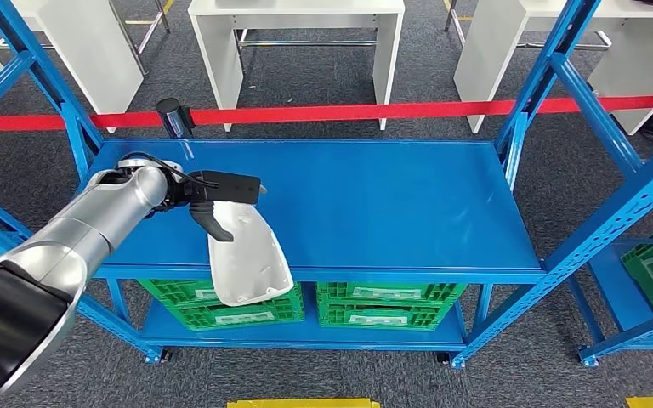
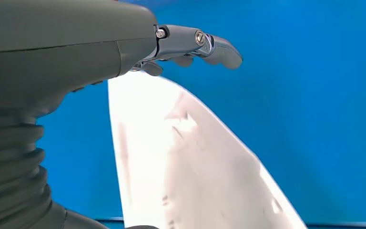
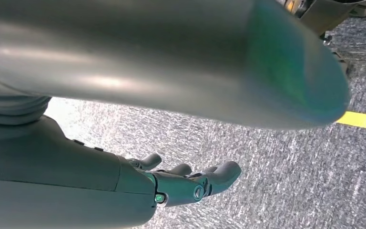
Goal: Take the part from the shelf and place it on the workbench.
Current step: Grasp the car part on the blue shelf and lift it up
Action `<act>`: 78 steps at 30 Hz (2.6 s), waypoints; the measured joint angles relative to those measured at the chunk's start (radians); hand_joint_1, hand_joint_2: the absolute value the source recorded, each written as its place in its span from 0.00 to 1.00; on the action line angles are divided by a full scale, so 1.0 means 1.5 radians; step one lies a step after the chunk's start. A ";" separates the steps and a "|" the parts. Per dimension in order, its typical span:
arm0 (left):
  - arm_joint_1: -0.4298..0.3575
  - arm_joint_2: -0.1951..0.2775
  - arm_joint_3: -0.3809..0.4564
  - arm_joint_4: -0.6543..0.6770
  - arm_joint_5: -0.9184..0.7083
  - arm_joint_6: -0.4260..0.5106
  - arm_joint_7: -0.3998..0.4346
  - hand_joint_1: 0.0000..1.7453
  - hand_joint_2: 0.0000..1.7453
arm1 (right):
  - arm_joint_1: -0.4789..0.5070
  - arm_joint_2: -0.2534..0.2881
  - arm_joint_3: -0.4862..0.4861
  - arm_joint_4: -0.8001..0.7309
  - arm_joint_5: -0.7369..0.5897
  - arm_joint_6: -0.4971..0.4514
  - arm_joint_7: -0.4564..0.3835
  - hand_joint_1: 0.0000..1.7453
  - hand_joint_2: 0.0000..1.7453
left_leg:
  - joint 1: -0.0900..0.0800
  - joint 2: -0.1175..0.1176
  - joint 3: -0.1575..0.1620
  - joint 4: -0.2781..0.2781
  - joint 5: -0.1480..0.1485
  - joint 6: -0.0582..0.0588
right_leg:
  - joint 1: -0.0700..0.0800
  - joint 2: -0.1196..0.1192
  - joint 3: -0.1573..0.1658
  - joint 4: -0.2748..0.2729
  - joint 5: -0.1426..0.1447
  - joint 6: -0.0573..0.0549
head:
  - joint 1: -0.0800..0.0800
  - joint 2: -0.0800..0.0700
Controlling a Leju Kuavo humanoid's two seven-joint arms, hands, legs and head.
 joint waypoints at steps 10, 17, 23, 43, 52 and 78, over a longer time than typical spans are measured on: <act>0.027 -0.010 -0.016 0.002 -0.001 0.014 -0.005 0.00 1.00 | 0.000 0.006 0.000 0.000 0.000 -0.002 0.002 0.00 0.00 | 0.000 0.000 0.000 0.000 0.000 0.000 | 0.000 0.000 0.000 0.000 0.000 0.000 | 0.000 0.000; 0.039 -0.018 -0.025 0.005 -0.002 0.025 -0.004 0.00 1.00 | 0.000 0.008 0.000 0.000 0.000 -0.002 0.002 0.00 0.00 | 0.000 0.000 0.000 0.000 0.000 0.000 | 0.000 0.000 0.000 0.000 0.000 0.000 | 0.000 0.000; 0.038 -0.031 -0.031 0.006 -0.007 0.025 0.008 0.00 1.00 | 0.002 0.009 0.000 0.000 0.000 0.000 0.002 0.00 0.00 | 0.000 0.000 0.000 0.000 0.000 0.000 | 0.000 0.000 0.000 0.000 0.000 0.000 | 0.000 0.000; 0.017 -0.105 -0.072 0.015 -0.027 -0.008 0.031 0.00 1.00 | 0.009 0.016 -0.001 0.000 -0.015 0.007 0.014 0.00 0.00 | 0.000 0.000 0.000 0.000 0.000 0.000 | 0.000 0.000 0.000 0.000 0.000 0.000 | 0.000 0.000; 0.017 -0.132 -0.094 0.023 -0.029 -0.020 0.032 0.00 1.00 | 0.012 0.021 -0.003 0.000 -0.022 0.007 0.017 0.00 0.00 | 0.000 0.000 0.000 0.000 0.000 0.000 | 0.000 0.000 0.000 0.000 0.000 0.000 | 0.000 0.000; 0.018 -0.134 -0.128 0.037 -0.027 -0.032 0.016 0.00 1.00 | 0.016 0.025 -0.007 0.000 -0.021 0.009 0.026 0.00 0.00 | 0.000 0.000 0.000 0.000 0.000 0.000 | 0.000 0.000 0.000 0.000 0.000 0.000 | 0.000 0.000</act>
